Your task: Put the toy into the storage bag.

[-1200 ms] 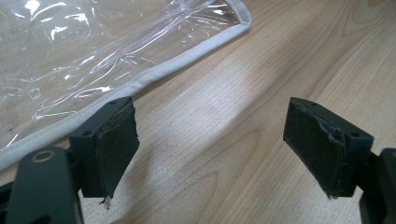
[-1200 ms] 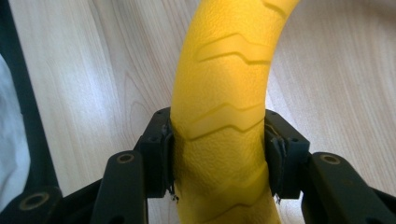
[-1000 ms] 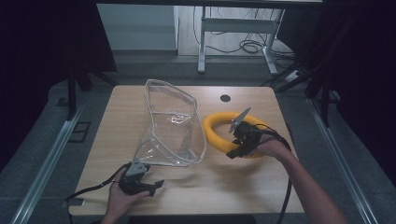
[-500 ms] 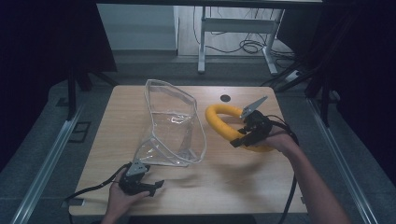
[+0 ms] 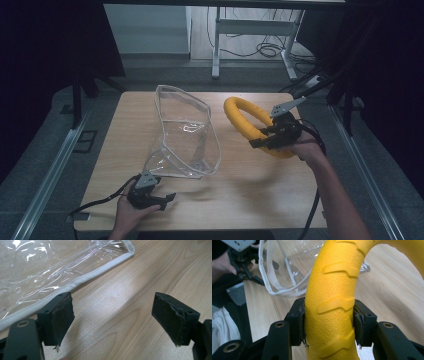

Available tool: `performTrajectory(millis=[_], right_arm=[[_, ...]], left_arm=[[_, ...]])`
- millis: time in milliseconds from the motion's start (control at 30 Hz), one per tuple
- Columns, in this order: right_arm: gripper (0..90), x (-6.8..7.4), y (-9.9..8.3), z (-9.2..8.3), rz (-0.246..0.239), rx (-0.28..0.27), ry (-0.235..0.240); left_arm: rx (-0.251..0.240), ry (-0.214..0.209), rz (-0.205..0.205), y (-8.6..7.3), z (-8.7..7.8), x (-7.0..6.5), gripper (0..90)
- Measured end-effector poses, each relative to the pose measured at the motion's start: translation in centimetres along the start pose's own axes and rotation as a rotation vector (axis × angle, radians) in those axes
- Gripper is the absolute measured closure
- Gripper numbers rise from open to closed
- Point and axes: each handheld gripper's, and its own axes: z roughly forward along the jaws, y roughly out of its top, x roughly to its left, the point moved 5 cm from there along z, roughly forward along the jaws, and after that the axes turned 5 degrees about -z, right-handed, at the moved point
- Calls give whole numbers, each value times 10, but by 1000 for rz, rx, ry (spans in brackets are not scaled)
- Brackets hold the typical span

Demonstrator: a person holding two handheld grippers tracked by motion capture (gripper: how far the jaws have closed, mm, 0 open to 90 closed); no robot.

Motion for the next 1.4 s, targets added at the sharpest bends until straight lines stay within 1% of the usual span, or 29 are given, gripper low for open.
performTrajectory(millis=[33, 67, 100, 200, 333, 367, 533, 600, 633, 700, 800, 933, 1033, 1067, 1233, 1400], right_arm=[[516, 0, 0, 0, 0, 0, 0], [516, 1, 2, -1, 5, -16, 1], [516, 1, 2, -1, 5, -16, 1], [516, 3, 6, -1, -2, -35, 11], [516, 3, 8, 0, -3, -44, 12], [516, 4, 10, -1, 4, -58, 13], [516, 5, 14, -2, 9, -85, 14], [516, 6, 17, -5, 5, -104, 15], [516, 6, 17, -5, 5, -104, 15], [516, 7, 21, -8, 2, -132, 12], [515, 10, 24, -10, 2, -157, 7], [515, 13, 27, -10, -2, -175, 8], [515, 16, 32, -10, -6, -204, 21], [515, 16, 32, -10, -6, -204, 21], [515, 22, 41, -9, -21, -237, 32], [515, 24, 47, -9, -19, -260, 35]], left_arm=[[1, 0, 2, 0, 0, 0, 177], [1, -1, -1, 0, 0, 0, 177], [2, -2, 0, 0, 1, 0, 177], [2, -2, 0, 0, 1, 0, 177], [1, -2, 1, 0, 0, 0, 176], [2, -2, 1, 0, 0, 0, 176], [4, -4, 0, 0, 1, 0, 176], [2, -5, -4, 0, 1, 0, 176], [2, -5, -4, 0, 1, 0, 176], [2, -5, -5, 0, 2, 0, 176], [4, -6, -5, -1, 2, -1, 176], [4, -4, -4, -1, 2, 0, 176], [4, -3, -3, -1, 1, 0, 176], [4, -3, -3, -1, 2, 0, 176], [7, -3, -4, -1, 2, 0, 176], [6, -2, -1, -1, 2, 0, 176]])
